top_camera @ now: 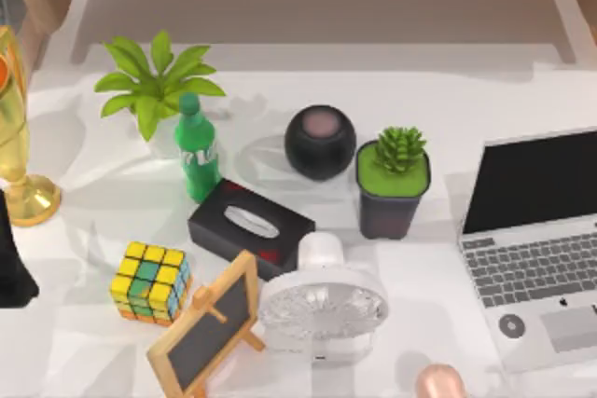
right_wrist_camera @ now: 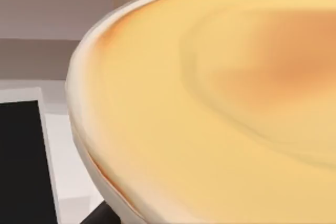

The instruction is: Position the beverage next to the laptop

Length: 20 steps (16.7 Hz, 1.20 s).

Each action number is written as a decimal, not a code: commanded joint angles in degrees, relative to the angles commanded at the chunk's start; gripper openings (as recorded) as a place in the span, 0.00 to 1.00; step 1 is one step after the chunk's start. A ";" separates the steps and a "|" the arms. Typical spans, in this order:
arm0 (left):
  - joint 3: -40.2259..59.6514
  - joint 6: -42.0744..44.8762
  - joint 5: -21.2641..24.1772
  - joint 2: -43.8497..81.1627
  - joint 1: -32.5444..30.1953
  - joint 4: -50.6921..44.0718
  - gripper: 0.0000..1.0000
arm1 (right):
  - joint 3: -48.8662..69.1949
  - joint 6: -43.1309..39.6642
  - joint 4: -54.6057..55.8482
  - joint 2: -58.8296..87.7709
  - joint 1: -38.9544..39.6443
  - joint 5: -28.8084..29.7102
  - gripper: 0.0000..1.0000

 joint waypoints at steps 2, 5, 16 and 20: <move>0.00 0.00 0.00 0.00 0.00 0.00 1.00 | -1.38 -0.14 -3.05 -3.31 -0.55 -0.93 0.00; 0.00 0.00 0.00 0.00 0.00 0.00 1.00 | -2.73 -0.21 -6.12 -6.66 -1.06 -1.88 0.00; 0.00 0.00 0.00 0.00 0.00 0.00 1.00 | -2.92 -0.13 -4.85 -6.16 -0.97 -2.10 0.00; 0.00 0.00 0.00 0.00 0.00 0.00 1.00 | -3.11 -0.15 1.17 -2.45 -0.93 -2.09 0.00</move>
